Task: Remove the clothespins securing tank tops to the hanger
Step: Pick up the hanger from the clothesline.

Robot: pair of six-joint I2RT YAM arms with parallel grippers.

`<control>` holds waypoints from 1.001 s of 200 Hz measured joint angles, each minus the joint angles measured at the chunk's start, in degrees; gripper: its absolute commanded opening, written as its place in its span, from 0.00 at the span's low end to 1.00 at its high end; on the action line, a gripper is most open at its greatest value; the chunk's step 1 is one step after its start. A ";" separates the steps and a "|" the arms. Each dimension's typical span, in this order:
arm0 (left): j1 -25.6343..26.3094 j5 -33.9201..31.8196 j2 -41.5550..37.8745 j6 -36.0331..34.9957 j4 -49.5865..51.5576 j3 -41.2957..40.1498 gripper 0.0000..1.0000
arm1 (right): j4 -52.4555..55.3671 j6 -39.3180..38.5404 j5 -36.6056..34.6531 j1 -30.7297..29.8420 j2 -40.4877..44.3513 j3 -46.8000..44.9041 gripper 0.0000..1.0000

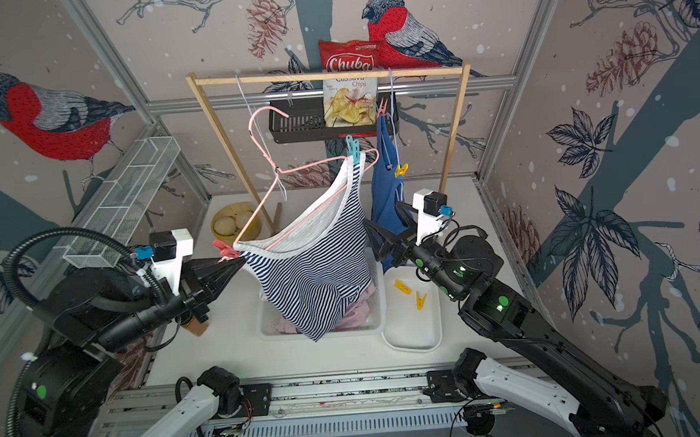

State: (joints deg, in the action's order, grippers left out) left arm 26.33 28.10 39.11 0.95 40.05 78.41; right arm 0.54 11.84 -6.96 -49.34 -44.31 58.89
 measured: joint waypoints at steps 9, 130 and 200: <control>0.00 0.46 -0.13 -0.59 0.02 -0.79 0.00 | 1.18 -0.39 0.59 0.02 0.04 2.10 1.00; -0.42 7.80 1.95 -10.21 0.94 -9.97 0.00 | 18.80 -11.82 32.70 24.15 -18.78 28.20 0.97; -9.05 20.70 6.10 -13.62 -2.08 -10.73 0.00 | 17.62 -12.00 59.69 39.60 -21.64 28.59 0.98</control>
State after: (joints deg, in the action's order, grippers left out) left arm 17.28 48.80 45.21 -12.67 37.98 67.68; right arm 18.15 -0.16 52.73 -9.74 -65.95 87.48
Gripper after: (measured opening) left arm 0.050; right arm 0.976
